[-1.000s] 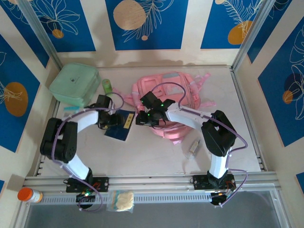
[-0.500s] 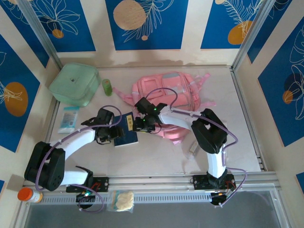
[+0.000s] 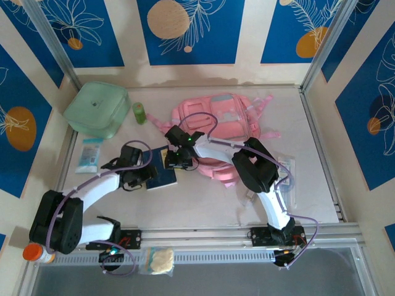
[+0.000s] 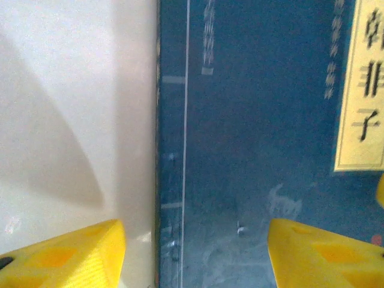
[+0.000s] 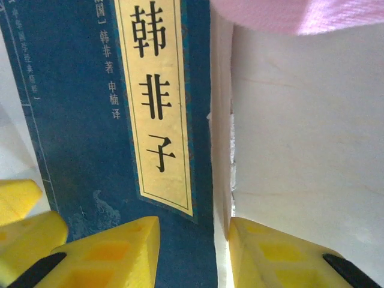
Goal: Pack books, pencil case, and school supplies into a backpack
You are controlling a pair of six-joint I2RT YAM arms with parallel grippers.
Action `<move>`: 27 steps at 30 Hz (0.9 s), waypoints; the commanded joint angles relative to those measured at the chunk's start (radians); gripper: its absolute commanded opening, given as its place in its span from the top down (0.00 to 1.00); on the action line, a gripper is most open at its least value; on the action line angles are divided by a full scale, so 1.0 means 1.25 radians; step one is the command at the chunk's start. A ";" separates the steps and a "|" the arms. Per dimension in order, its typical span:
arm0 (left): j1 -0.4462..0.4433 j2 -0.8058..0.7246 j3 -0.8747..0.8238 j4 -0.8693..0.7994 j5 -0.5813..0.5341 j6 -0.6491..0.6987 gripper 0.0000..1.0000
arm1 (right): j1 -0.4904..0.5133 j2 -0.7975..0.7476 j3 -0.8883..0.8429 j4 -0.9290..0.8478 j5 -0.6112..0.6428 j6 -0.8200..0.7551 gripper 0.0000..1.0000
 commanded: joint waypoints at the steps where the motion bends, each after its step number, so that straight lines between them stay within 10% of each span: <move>1: 0.025 -0.013 -0.022 0.006 -0.012 -0.026 0.39 | 0.020 0.023 0.051 -0.025 -0.010 -0.029 0.64; 27: 0.028 -0.010 -0.063 0.108 0.088 -0.043 0.45 | 0.029 0.051 0.123 -0.060 -0.069 -0.037 0.61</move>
